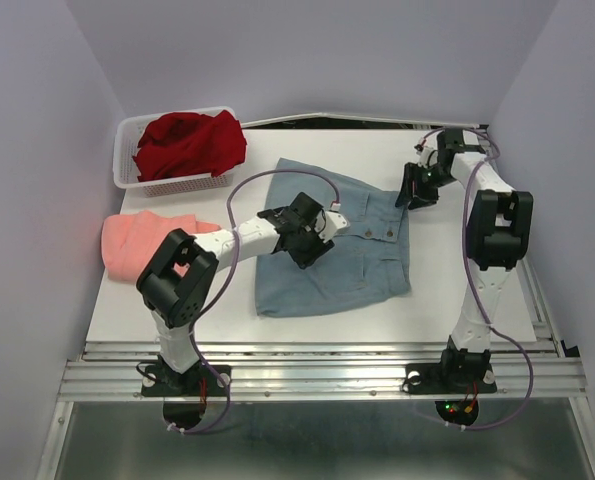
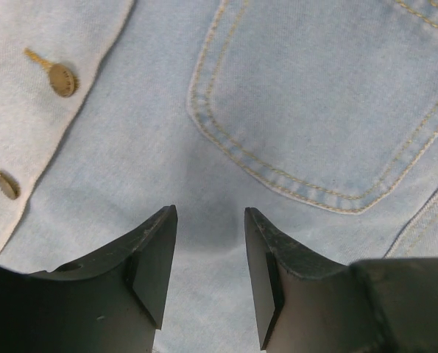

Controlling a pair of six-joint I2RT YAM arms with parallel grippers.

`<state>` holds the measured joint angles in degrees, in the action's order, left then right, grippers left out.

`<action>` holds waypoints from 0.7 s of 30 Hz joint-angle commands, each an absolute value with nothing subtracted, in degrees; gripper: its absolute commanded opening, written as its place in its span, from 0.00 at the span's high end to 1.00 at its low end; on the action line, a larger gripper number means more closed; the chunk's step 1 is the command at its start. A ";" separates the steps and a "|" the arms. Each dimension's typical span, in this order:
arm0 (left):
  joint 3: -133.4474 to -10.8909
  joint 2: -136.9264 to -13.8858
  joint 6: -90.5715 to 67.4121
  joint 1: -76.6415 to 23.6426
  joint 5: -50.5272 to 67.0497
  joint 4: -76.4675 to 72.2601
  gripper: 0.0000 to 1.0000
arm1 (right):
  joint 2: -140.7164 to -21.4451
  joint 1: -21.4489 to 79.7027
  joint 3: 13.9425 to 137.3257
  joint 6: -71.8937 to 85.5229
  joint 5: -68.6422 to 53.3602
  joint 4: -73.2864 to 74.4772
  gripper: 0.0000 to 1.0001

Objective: Fold and stack the skirts
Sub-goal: Flatten the skirt out

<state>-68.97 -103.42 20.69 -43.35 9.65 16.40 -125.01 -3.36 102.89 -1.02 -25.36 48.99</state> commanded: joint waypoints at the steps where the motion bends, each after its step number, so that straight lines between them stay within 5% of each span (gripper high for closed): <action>1: -68.29 -100.46 20.39 -42.19 10.28 16.00 0.46 | -124.98 -3.08 104.50 -0.17 -31.11 48.52 0.48; 7: -66.62 -100.28 22.06 -42.19 10.28 16.17 0.46 | -124.54 -3.08 106.17 -0.09 -30.34 48.51 0.70; 14: -66.80 -98.97 22.06 -42.19 10.28 16.52 0.46 | -125.51 -3.08 106.26 2.02 -26.89 52.11 0.52; 21: -66.27 -98.61 21.53 -42.28 10.46 16.00 0.46 | -120.06 -3.08 95.30 2.46 -30.85 49.23 0.50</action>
